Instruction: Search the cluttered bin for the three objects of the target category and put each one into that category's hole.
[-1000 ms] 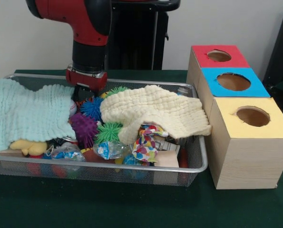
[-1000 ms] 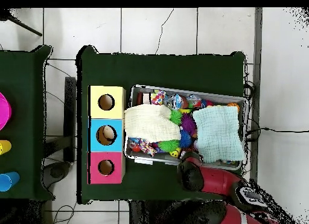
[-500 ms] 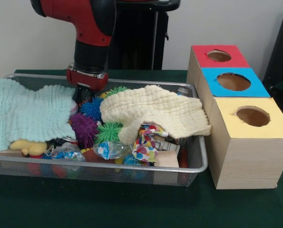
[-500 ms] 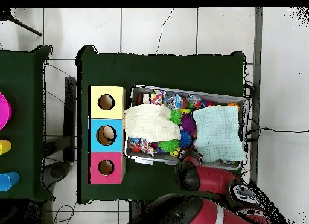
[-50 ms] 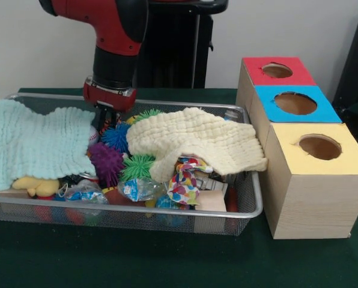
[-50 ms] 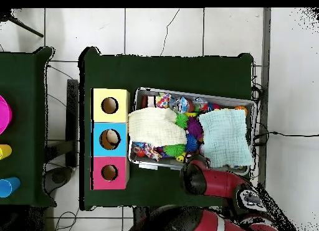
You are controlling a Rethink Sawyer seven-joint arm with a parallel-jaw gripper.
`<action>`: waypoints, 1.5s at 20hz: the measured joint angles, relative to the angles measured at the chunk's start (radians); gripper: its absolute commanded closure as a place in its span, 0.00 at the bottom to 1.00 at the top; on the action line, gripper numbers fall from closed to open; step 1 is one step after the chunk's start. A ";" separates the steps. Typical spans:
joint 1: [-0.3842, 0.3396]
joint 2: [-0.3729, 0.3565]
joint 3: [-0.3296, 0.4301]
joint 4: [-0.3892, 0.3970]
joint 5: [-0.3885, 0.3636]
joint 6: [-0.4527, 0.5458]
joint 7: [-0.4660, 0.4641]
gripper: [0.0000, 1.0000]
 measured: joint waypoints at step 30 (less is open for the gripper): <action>0.167 -0.417 0.098 0.106 0.163 0.341 0.000 1.00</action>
